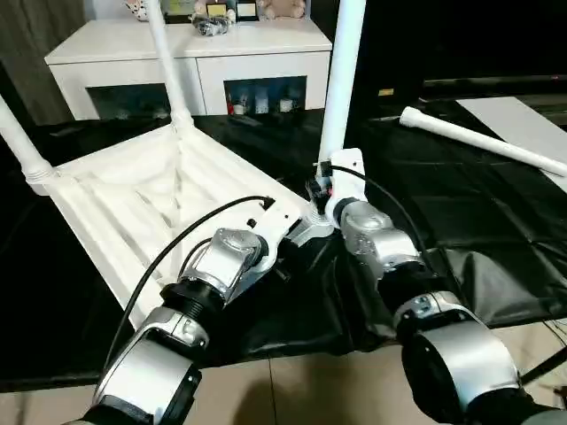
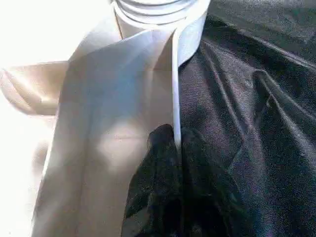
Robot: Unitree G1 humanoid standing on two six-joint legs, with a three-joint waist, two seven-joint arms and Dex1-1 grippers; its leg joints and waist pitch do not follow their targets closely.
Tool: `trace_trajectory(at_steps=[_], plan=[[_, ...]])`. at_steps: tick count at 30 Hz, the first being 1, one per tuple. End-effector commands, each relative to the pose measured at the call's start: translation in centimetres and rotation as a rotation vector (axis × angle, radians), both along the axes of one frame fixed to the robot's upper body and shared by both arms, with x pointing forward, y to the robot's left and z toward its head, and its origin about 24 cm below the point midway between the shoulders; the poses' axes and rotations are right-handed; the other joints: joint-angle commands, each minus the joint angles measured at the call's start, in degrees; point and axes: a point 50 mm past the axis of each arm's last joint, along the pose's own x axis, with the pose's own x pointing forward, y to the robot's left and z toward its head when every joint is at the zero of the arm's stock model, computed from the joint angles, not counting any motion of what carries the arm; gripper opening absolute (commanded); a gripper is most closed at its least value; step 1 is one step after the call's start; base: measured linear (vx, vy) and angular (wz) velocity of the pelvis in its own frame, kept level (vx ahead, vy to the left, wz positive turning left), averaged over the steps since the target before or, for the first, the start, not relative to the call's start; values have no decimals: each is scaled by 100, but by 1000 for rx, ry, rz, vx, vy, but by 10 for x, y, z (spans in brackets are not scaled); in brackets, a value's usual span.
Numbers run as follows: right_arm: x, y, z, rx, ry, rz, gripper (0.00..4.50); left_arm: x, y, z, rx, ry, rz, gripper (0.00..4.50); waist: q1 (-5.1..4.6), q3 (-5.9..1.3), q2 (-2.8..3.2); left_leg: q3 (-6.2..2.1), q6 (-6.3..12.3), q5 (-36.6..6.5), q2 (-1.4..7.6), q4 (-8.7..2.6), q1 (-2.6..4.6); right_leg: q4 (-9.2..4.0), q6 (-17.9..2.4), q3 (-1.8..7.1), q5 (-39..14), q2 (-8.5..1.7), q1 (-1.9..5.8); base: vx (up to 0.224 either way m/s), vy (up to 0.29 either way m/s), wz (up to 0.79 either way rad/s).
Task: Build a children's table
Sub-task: Rotate leg to tighten
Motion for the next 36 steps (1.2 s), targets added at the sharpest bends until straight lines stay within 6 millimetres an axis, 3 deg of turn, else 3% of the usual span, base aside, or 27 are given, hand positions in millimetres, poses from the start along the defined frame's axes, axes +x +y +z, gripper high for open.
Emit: trace_trajectory(at_steps=[1,7,9,12,13,17,18,19,20,23,25,28,32,34,36], plan=[[-21,-2,-47,-35,205,-9,185,9,0,15,7,-79,21,0,-26,-198,-32,-10,18,-2333,94,-532,6,-574,-855,172,-2151,-237,103,0,0,0],[-17,3,-40,5,160,-4,185,9,5,14,5,-76,17,0,-24,-182,-42,-4,35,-2430,87,-542,15,-630,-721,176,-2538,-253,72,0,0,0],[-15,6,-35,49,135,9,185,9,6,14,0,-75,7,0,-13,-183,-25,6,48,-2410,88,-543,34,-645,-714,184,-2573,-257,52,0,0,0],[-11,7,-26,89,99,33,185,9,10,16,-1,-78,-4,0,-13,-187,-22,6,62,-2297,99,-558,7,-641,-750,182,-2465,-257,71,0,0,0],[-9,7,-22,93,87,38,241,10,12,16,0,-79,-4,0,-14,-181,-28,10,57,-2258,102,-562,3,-629,-788,177,-2367,-248,78,0,0,0],[-6,6,-16,96,68,49,265,10,15,16,1,-81,-5,0,-5,-194,-31,27,96,-2092,106,-557,1,-608,-917,188,-2161,-252,94,0,0,0],[-4,5,-11,92,49,62,281,11,17,17,3,-83,-6,0,1,-204,-8,30,90,-1970,114,-557,-9,-596,-980,189,-1980,-257,112,0,0,0],[-2,5,-7,89,35,72,281,11,19,17,4,-85,-6,0,8,-249,-25,31,120,-1616,117,-537,-55,-533,-1056,188,-1545,-252,168,0,0,0],[-1,4,-5,88,27,77,291,11,19,17,4,-85,-7,0,16,-272,-13,49,192,-1254,121,-509,-75,-489,-1161,184,-1105,-248,173,0,0,0],[2,3,2,85,1,93,324,12,21,18,5,-89,-9,0,17,-281,16,86,312,-951,120,-467,-93,-447,-1389,166,-507,-232,159,0,0,0],[5,0,9,92,-20,105,337,13,22,19,5,-92,-12,0,21,-295,12,96,385,-751,120,-439,-112,-396,-1517,156,-118,-234,200,0,0,0],[6,-1,13,101,-27,113,367,13,22,19,6,-94,-15,0,26,-296,28,105,466,-642,130,-429,-99,-365,-1633,150,146,-230,211,0,0,0],[6,-1,19,107,-45,184,410,13,23,20,-1,-99,-39,0,20,-289,27,123,524,-762,138,-433,-87,-365,-1676,150,166,-228,215,0,0,0],[4,-2,20,107,-49,228,410,11,24,19,-8,-94,-61,0,31,-293,21,133,583,-724,137,-423,-78,-362,-1677,152,239,-225,221,0,0,0],[3,-3,21,107,-52,259,443,10,24,19,-13,-90,-76,0,37,-296,21,144,630,-627,139,-411,-78,-352,-1693,160,337,-237,218,0,0,0]])
